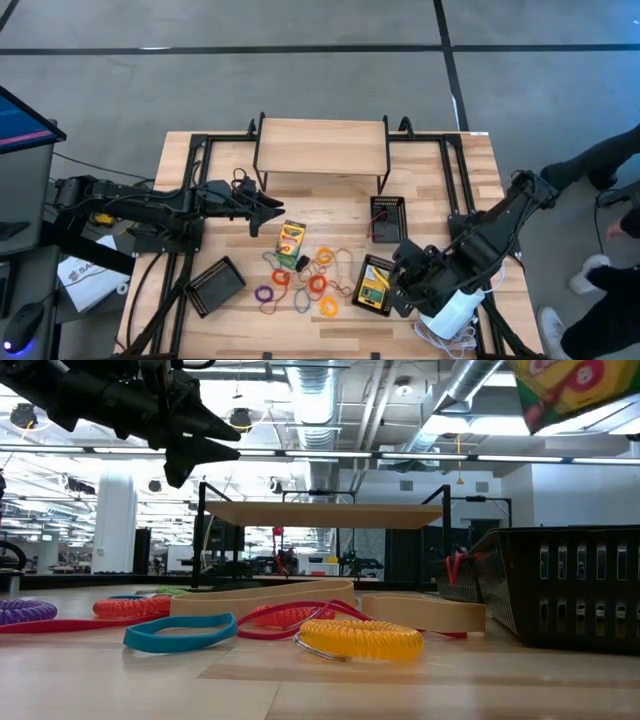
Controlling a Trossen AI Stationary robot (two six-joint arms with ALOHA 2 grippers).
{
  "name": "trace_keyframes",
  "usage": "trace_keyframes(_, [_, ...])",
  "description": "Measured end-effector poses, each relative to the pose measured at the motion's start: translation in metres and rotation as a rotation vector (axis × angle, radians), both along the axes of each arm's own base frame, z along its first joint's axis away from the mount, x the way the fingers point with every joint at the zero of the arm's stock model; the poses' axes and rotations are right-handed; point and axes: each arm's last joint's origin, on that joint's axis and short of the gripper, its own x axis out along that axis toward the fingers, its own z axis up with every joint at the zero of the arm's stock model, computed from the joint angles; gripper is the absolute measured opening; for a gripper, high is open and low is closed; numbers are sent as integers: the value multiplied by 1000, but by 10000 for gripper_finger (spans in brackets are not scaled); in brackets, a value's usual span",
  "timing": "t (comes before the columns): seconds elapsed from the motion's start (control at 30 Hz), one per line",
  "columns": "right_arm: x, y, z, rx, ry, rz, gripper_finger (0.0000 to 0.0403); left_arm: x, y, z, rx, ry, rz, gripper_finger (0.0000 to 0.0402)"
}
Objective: Pick & Place Office Desk Supplies
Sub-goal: Put the right crayon box into the bottom right black bin
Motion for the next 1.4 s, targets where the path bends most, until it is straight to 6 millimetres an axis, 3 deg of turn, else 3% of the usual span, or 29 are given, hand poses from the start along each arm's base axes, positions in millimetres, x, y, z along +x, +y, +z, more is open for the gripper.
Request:
trace_keyframes(0.4, [2, -4, -22, 0, 105, 6, 0, 0, 0, 0, 3, 1, 0, 131])
trace_keyframes(0.93, [10, -7, -24, 17, 70, 14, 0, 0, 0, 0, 29, 5, -6, 131])
trace_keyframes(1.4, [28, 2, -46, -12, 124, 57, 0, 0, 0, 0, 27, 5, -7, 131])
